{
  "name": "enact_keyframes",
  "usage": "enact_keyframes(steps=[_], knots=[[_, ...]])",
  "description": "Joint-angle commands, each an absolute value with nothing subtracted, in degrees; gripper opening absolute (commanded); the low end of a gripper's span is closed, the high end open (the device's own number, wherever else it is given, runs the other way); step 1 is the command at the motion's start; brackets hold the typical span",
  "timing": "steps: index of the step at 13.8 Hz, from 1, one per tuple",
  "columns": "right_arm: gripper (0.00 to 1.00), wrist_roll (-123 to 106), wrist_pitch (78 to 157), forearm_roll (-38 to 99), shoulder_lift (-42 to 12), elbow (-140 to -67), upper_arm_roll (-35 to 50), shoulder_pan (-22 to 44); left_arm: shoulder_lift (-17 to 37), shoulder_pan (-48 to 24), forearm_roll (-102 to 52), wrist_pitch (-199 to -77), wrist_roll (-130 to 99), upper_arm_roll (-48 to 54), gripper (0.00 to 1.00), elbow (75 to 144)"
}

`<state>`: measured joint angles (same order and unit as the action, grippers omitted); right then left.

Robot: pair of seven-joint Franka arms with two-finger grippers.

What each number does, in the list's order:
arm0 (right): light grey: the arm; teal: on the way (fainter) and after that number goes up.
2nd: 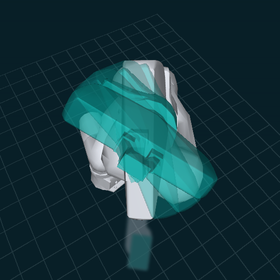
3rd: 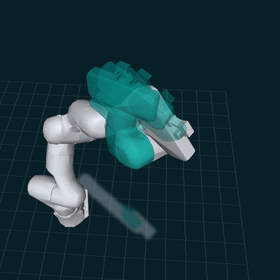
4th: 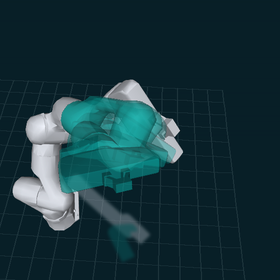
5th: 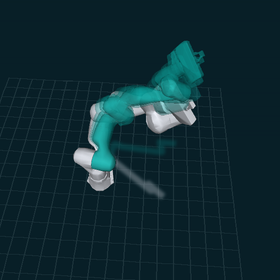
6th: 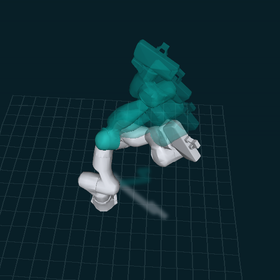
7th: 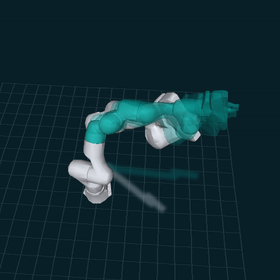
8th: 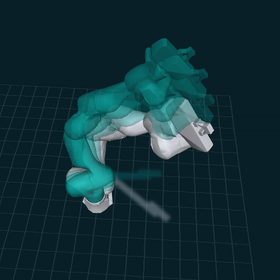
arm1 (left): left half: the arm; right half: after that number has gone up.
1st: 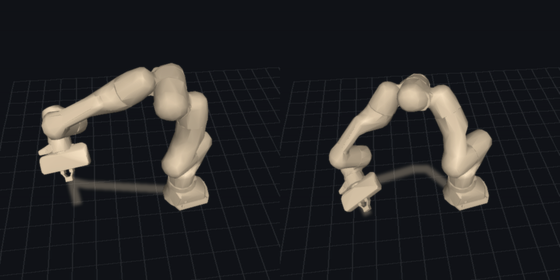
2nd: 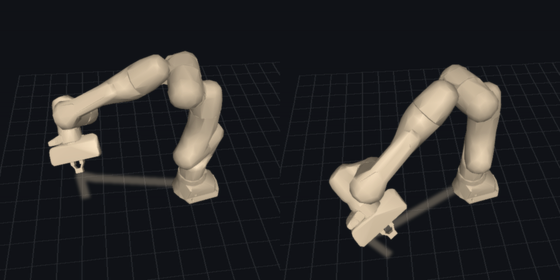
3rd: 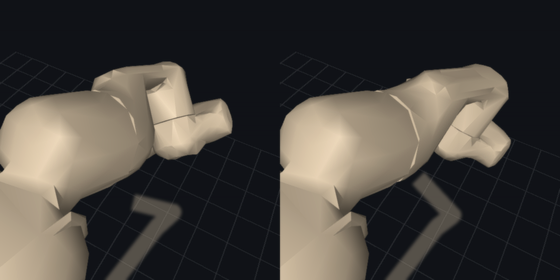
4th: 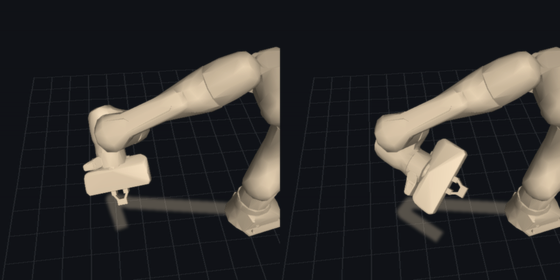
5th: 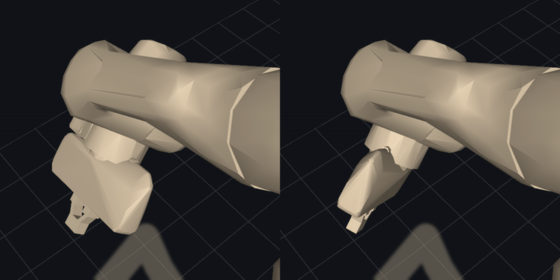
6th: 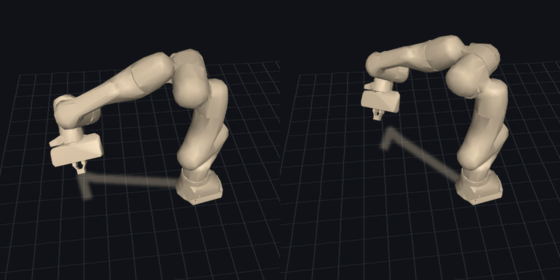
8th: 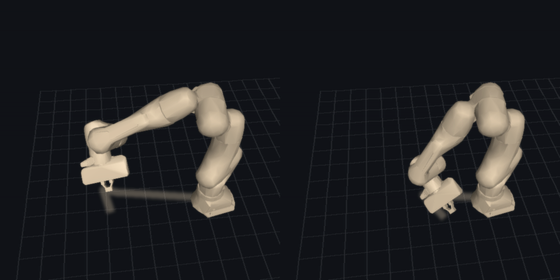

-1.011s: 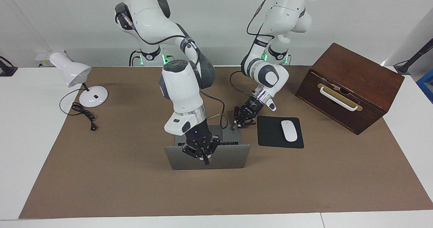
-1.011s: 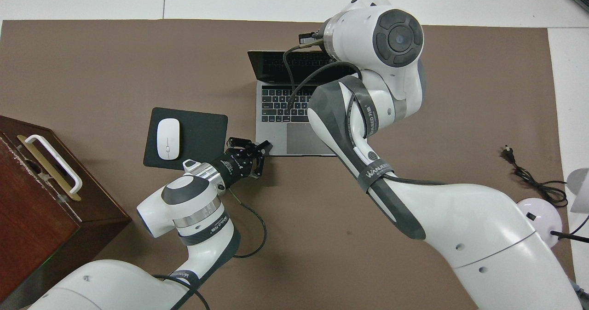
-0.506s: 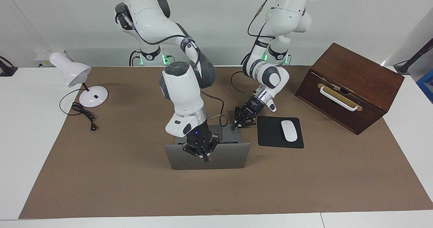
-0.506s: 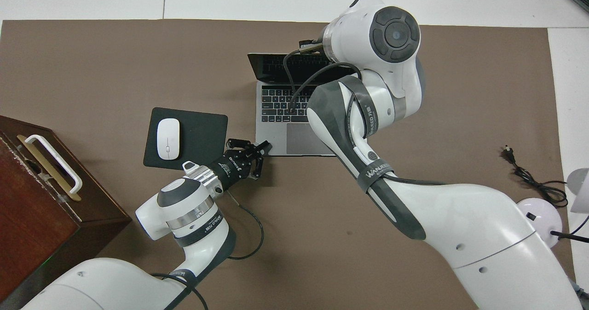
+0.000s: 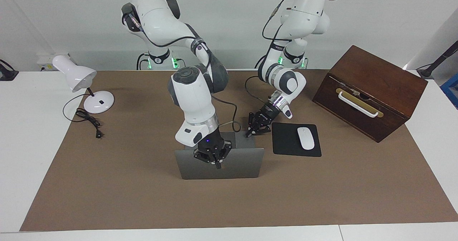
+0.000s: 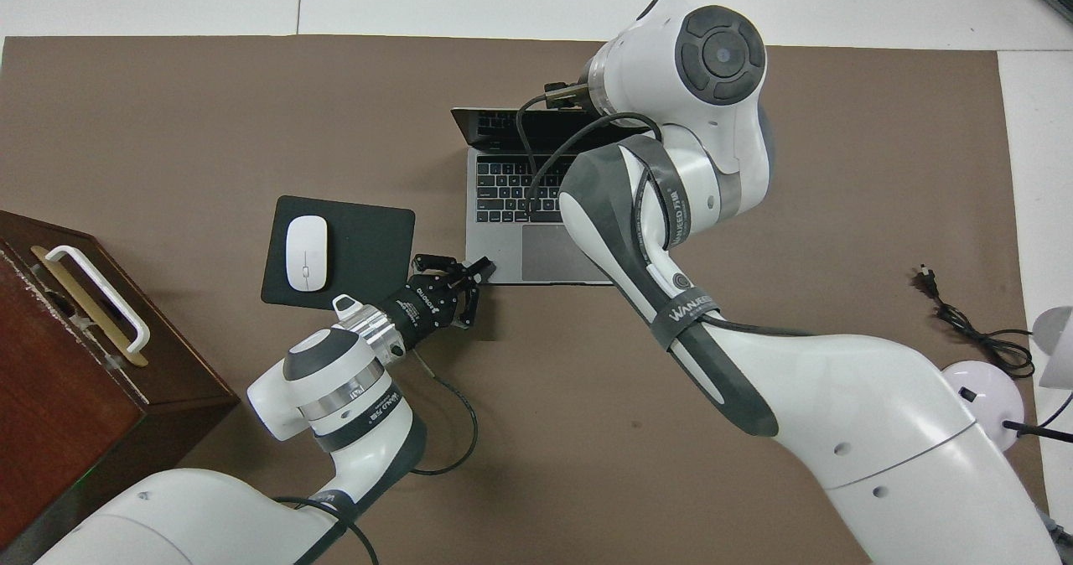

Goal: Close laptop with both arms

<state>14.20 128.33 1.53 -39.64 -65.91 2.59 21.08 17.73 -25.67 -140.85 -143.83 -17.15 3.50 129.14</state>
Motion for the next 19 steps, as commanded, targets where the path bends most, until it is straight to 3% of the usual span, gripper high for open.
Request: enact_keyframes(steps=[1, 19], knots=[[0.0, 15.4, 126.2, 2.7, -40.5, -64.3, 3.6, 20.4, 20.1, -24.3, -142.9, -140.7, -12.8, 3.4, 0.0, 131.1], [0.0, 15.7, 117.6, 6.4, -40.5, -65.2, 3.6, 20.6, 21.8, -22.6, -143.1, -138.0, -11.8, 3.4, 0.0, 131.7]])
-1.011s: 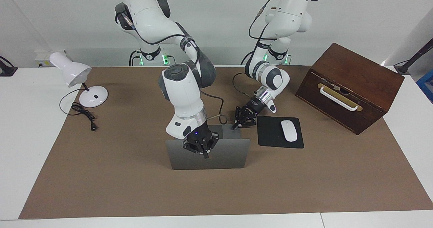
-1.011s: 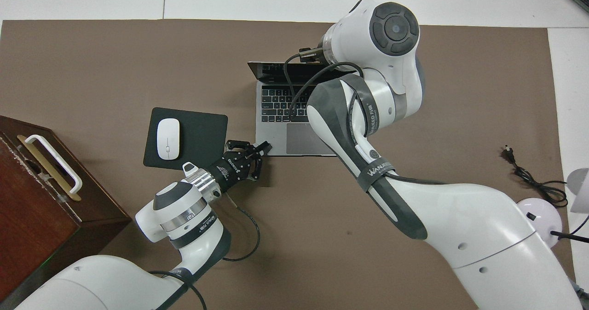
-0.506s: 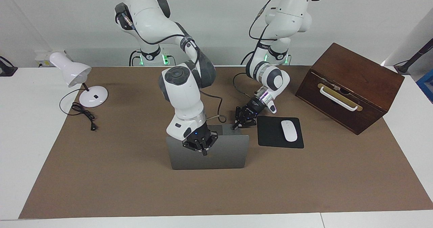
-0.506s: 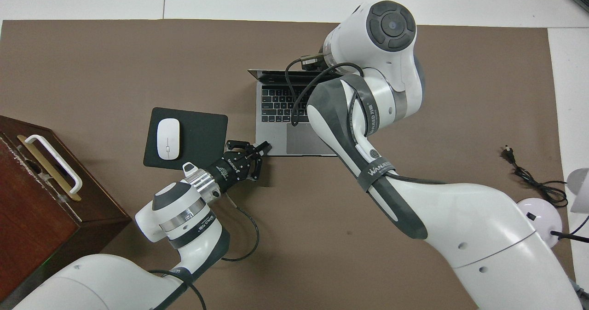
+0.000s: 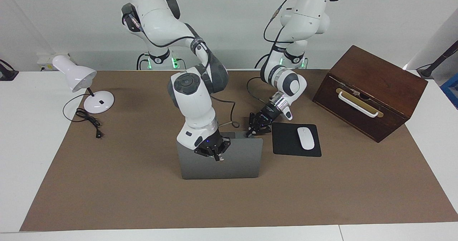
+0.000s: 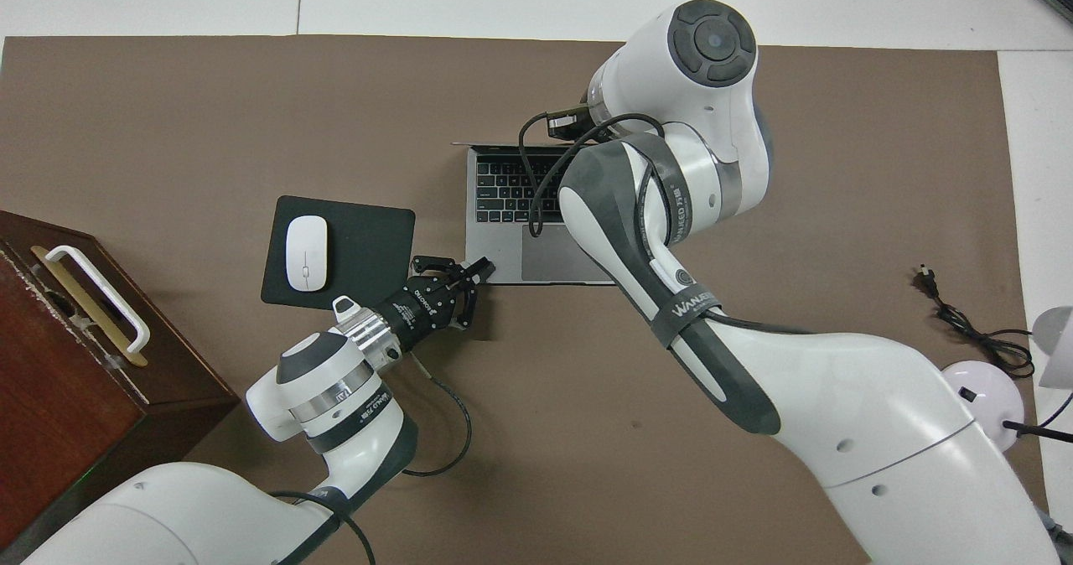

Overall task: Close laptop with both arms
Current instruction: 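Press the lid fully shut onto the laptop base with the right gripper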

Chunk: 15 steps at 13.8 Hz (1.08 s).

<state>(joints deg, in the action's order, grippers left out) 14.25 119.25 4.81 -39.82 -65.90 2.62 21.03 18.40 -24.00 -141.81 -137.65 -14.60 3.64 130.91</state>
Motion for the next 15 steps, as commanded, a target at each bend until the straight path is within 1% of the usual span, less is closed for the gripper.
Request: enact_keyframes(steps=[1, 6, 12, 15], knots=[[0.0, 15.7, 117.4, 6.4, -40.6, -65.5, 3.6, 20.7, 21.9, -22.6, -143.1, -137.2, -11.7, 3.3, 0.0, 131.9], [0.0, 17.1, 115.0, 6.2, -40.5, -67.4, 3.6, 20.7, 21.9, -21.8, -143.2, -136.8, -11.8, 3.4, 0.0, 131.3], [0.0, 17.1, 114.1, 6.2, -39.9, -70.3, 3.6, 20.7, 21.8, -21.7, -143.0, -135.4, -11.0, 3.3, 0.0, 131.0], [0.0, 17.2, 113.6, 6.2, -39.8, -70.5, 3.6, 20.5, 21.8, -21.7, -143.1, -135.4, -10.9, 3.3, 0.0, 130.8]])
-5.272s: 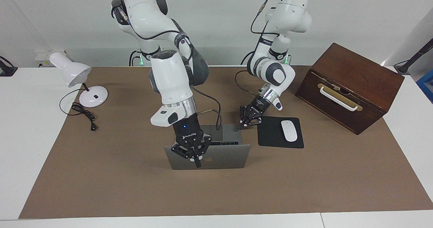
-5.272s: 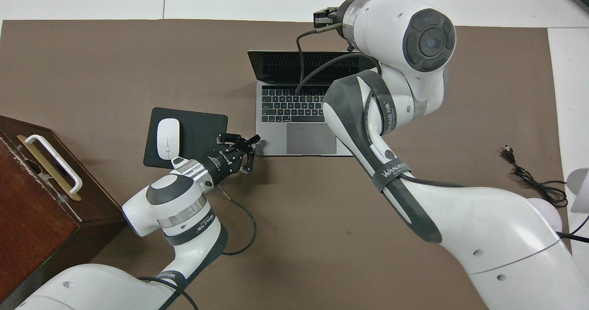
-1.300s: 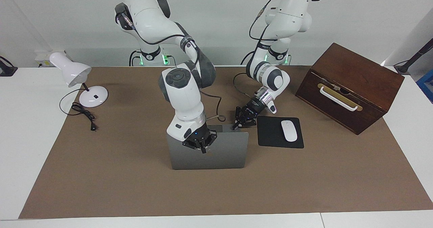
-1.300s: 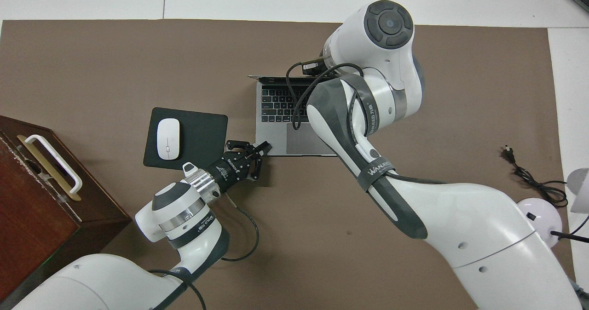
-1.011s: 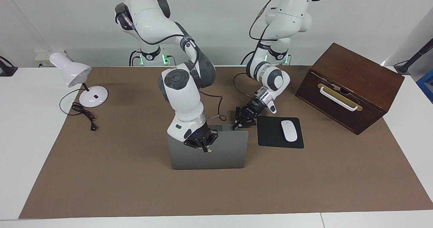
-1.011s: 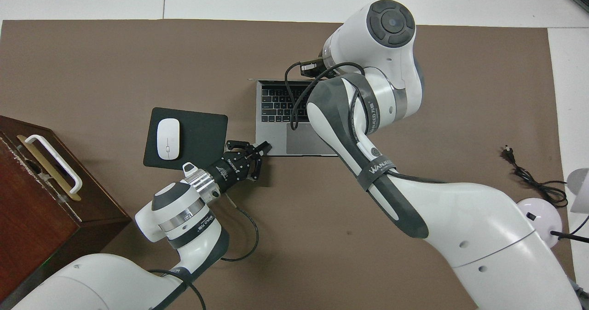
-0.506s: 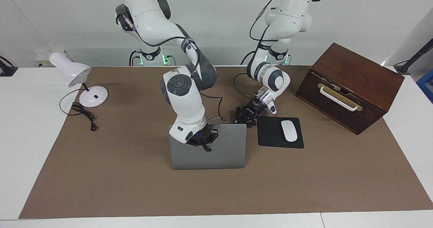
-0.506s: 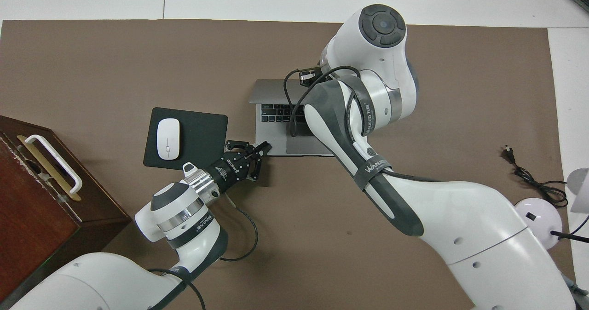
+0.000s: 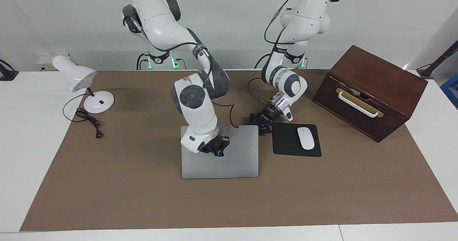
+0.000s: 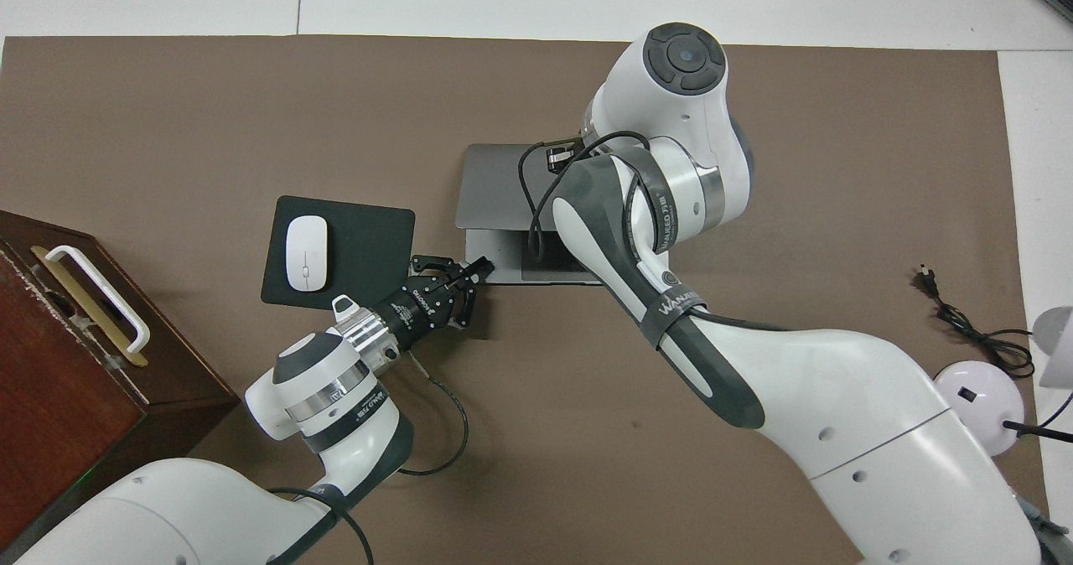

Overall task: Close laptop with both arms
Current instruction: 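Press the lid fully shut onto the laptop base with the right gripper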

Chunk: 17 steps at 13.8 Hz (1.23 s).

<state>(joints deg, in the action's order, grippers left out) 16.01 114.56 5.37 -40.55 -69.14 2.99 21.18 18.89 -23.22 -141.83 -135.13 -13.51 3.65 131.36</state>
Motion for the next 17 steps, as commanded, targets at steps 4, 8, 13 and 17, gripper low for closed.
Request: enact_keyframes(steps=[4, 8, 13, 17], knots=[[0.0, 17.9, 113.6, 6.2, -39.9, -70.8, 3.6, 20.6, 21.7, -21.7, -143.0, -134.9, -10.0, 3.3, 0.0, 130.4], [0.0, 17.9, 113.2, 6.2, -39.6, -72.9, 3.6, 20.4, 21.7, -21.8, -143.0, -135.1, -9.9, 3.4, 0.0, 130.0], [0.0, 17.9, 112.7, 6.1, -38.5, -75.6, 3.5, 20.1, 21.7, -21.9, -143.1, -135.4, -9.8, 3.4, 0.0, 129.9], [0.0, 17.9, 112.7, 6.1, -38.0, -76.9, 3.5, 20.0, 21.7, -21.9, -143.0, -135.6, -9.9, 3.3, 0.0, 129.6]])
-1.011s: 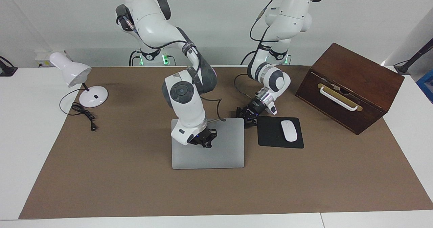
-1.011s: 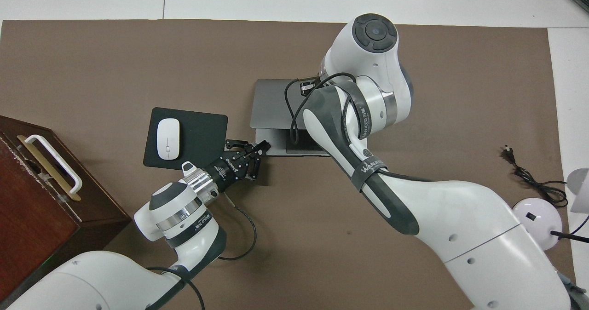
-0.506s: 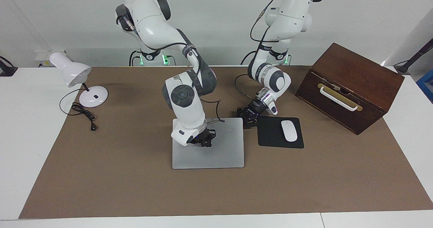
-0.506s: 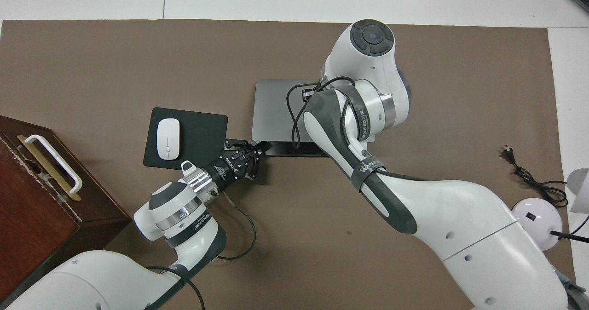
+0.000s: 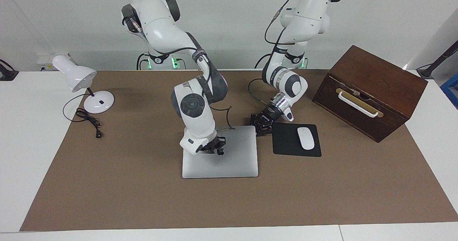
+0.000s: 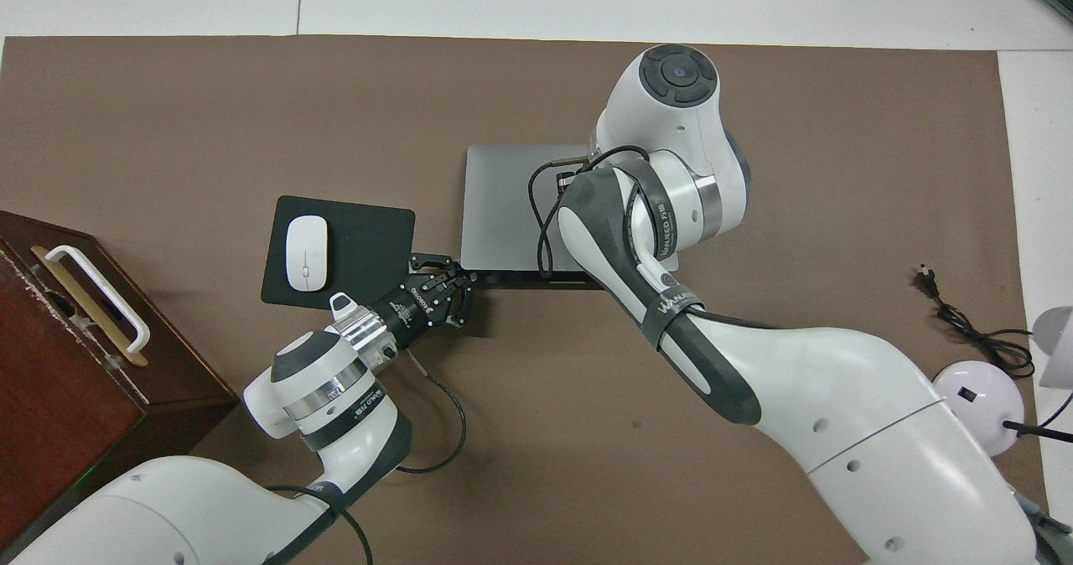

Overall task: Close laptop with both arms
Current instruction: 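Press the lid fully shut onto the laptop base with the right gripper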

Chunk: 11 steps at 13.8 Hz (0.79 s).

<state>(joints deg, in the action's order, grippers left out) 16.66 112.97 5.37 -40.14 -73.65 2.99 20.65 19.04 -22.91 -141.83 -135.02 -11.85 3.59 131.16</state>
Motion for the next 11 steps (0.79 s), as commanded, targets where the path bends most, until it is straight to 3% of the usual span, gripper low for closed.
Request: enact_keyframes(steps=[1, 11], knots=[[0.0, 17.9, 112.6, 6.1, -37.9, -77.0, 3.5, 20.0, 21.7, -22.0, -143.0, -135.6, -9.8, 3.4, 0.0, 129.6], [0.0, 18.0, 113.3, 6.1, -37.8, -78.5, 3.5, 20.0, 21.7, -22.1, -143.0, -135.8, -9.8, 3.4, 0.0, 129.6]])
